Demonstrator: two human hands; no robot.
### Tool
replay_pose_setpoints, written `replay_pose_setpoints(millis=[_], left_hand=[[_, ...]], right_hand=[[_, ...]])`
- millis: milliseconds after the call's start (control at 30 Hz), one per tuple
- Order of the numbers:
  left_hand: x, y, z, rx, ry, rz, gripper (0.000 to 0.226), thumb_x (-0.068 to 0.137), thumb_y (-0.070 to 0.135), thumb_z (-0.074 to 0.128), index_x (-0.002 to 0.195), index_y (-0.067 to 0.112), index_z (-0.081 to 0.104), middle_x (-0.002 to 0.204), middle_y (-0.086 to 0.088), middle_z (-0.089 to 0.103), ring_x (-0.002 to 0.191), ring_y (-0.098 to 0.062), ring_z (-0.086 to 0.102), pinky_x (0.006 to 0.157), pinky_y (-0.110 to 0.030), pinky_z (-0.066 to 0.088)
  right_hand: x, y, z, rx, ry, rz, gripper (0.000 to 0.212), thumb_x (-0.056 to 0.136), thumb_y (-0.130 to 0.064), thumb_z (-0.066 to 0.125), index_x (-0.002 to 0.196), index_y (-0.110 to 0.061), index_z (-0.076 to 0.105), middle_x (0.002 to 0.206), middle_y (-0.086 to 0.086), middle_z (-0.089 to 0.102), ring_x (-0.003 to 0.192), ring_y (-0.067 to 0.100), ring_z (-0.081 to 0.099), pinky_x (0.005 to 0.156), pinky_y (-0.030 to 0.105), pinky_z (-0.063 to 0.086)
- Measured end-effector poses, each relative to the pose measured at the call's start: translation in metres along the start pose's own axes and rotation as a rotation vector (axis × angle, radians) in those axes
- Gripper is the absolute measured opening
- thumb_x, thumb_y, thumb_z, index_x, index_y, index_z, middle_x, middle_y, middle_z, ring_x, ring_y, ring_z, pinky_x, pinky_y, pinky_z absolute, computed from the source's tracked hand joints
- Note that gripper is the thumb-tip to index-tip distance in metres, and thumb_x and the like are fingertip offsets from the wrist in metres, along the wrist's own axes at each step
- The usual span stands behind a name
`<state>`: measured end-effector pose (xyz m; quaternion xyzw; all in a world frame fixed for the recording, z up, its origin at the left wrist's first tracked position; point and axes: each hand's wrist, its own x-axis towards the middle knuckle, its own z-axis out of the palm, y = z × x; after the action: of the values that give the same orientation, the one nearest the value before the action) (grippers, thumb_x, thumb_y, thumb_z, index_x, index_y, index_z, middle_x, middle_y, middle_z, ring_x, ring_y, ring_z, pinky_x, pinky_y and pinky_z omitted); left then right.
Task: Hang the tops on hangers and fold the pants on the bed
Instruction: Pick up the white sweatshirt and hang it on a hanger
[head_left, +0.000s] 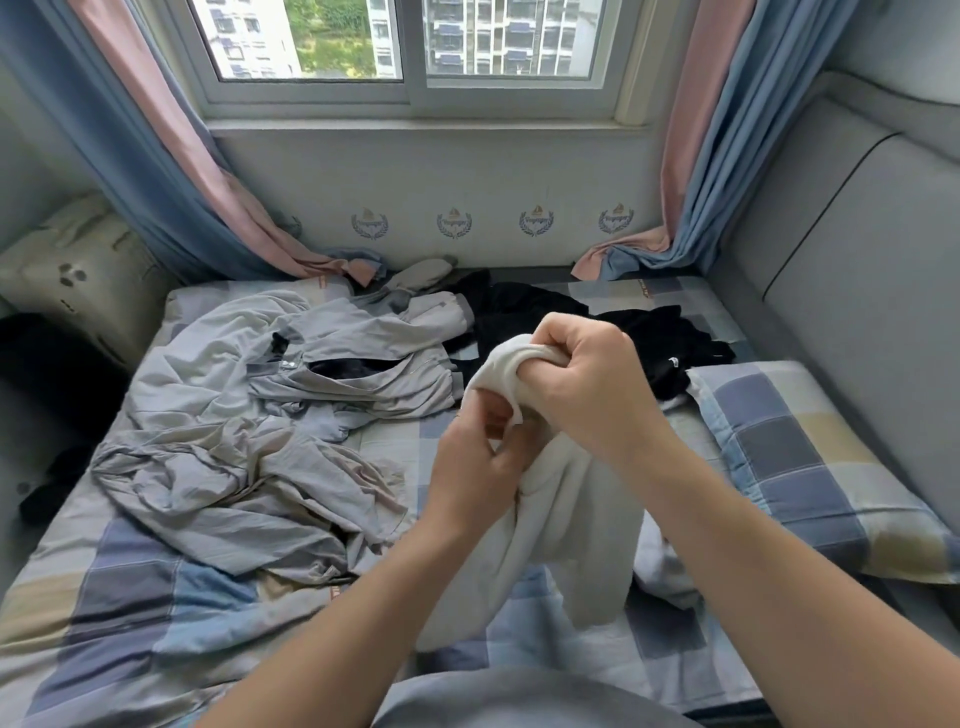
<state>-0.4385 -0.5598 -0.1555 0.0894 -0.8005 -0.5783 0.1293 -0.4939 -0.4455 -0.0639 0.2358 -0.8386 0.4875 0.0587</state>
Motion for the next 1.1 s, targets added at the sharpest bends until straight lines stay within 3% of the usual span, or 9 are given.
replay_pose_setpoints(millis=[67, 133, 267, 367, 533, 700, 900, 1000, 1100], left_hand=[[0.007, -0.001, -0.003, 0.104, 0.054, 0.055, 0.01, 0.092, 0.011, 0.059, 0.093, 0.021, 0.055, 0.076, 0.01, 0.062, 0.071, -0.001, 0.058, 0.059, -0.015, 0.039], [0.015, -0.006, -0.012, 0.185, 0.116, 0.042, 0.015, 0.092, 0.006, 0.054, 0.088, 0.02, 0.054, 0.069, 0.011, 0.057, 0.064, -0.005, 0.054, 0.056, -0.023, 0.032], [0.032, -0.02, -0.037, 0.239, 0.152, -0.018, 0.016, 0.091, 0.003, 0.05, 0.093, 0.018, 0.054, 0.069, 0.006, 0.056, 0.064, -0.016, 0.054, 0.059, -0.035, 0.039], [0.03, -0.023, -0.045, 0.221, 0.134, 0.044, 0.022, 0.091, 0.003, 0.053, 0.097, 0.025, 0.055, 0.07, 0.01, 0.055, 0.062, -0.003, 0.052, 0.057, -0.021, 0.038], [0.024, -0.02, -0.037, 0.158, 0.07, 0.082, 0.027, 0.088, -0.001, 0.056, 0.093, 0.025, 0.06, 0.07, 0.014, 0.057, 0.067, 0.001, 0.053, 0.059, -0.011, 0.038], [0.031, -0.039, -0.056, 0.314, 0.067, 0.072, 0.025, 0.086, -0.003, 0.056, 0.099, 0.017, 0.064, 0.082, 0.006, 0.064, 0.078, -0.006, 0.057, 0.064, -0.018, 0.04], [0.03, -0.093, -0.08, 0.739, -0.01, -0.146, 0.034, 0.078, -0.007, 0.053, 0.104, 0.013, 0.064, 0.106, -0.009, 0.053, 0.099, -0.034, 0.055, 0.08, -0.038, 0.046], [0.022, -0.111, -0.085, 0.774, -0.037, -0.278, 0.032, 0.078, -0.005, 0.053, 0.101, 0.016, 0.059, 0.107, -0.008, 0.054, 0.1, -0.03, 0.054, 0.081, -0.038, 0.045], [0.026, -0.107, -0.087, 0.67, -0.096, -0.382, 0.021, 0.081, -0.003, 0.058, 0.086, 0.017, 0.059, 0.091, -0.003, 0.064, 0.083, -0.024, 0.06, 0.064, -0.031, 0.043]], right_hand=[[0.004, -0.001, -0.006, -0.042, 0.017, -0.025, 0.021, 0.074, -0.022, 0.062, 0.056, -0.021, 0.051, 0.048, -0.008, 0.043, 0.048, 0.008, 0.037, 0.045, 0.022, 0.032], [0.008, 0.005, -0.014, -0.134, 0.058, -0.037, 0.017, 0.073, -0.023, 0.061, 0.059, -0.018, 0.053, 0.049, -0.003, 0.046, 0.05, 0.012, 0.04, 0.048, 0.026, 0.035], [0.01, 0.045, -0.026, -0.362, 0.057, 0.049, 0.012, 0.08, -0.016, 0.064, 0.071, -0.017, 0.056, 0.061, -0.001, 0.057, 0.063, 0.021, 0.055, 0.057, 0.037, 0.047], [-0.001, 0.087, -0.025, -0.56, -0.013, 0.129, 0.003, 0.084, -0.017, 0.06, 0.083, -0.019, 0.058, 0.081, 0.001, 0.061, 0.079, 0.031, 0.058, 0.067, 0.041, 0.049], [-0.024, 0.14, -0.004, -0.687, -0.189, 0.384, 0.018, 0.082, -0.004, 0.049, 0.084, -0.02, 0.056, 0.094, 0.001, 0.056, 0.093, 0.032, 0.057, 0.069, 0.035, 0.04], [-0.037, 0.146, 0.009, -0.343, -0.153, 0.413, 0.031, 0.073, 0.009, 0.047, 0.059, -0.018, 0.048, 0.06, -0.004, 0.048, 0.069, 0.022, 0.048, 0.057, 0.032, 0.032], [-0.032, 0.111, 0.005, 0.33, -0.056, 0.467, 0.012, 0.069, -0.006, 0.042, 0.067, 0.003, 0.049, 0.056, 0.001, 0.039, 0.049, 0.007, 0.032, 0.044, 0.019, 0.027], [-0.031, 0.116, -0.003, 0.286, -0.086, 0.469, 0.015, 0.078, 0.002, 0.044, 0.068, -0.004, 0.054, 0.059, 0.001, 0.042, 0.053, 0.009, 0.035, 0.048, 0.022, 0.029], [-0.031, 0.132, -0.011, 0.088, -0.112, 0.413, 0.029, 0.082, 0.01, 0.045, 0.07, -0.011, 0.061, 0.063, -0.002, 0.052, 0.058, 0.008, 0.041, 0.052, 0.019, 0.033]])
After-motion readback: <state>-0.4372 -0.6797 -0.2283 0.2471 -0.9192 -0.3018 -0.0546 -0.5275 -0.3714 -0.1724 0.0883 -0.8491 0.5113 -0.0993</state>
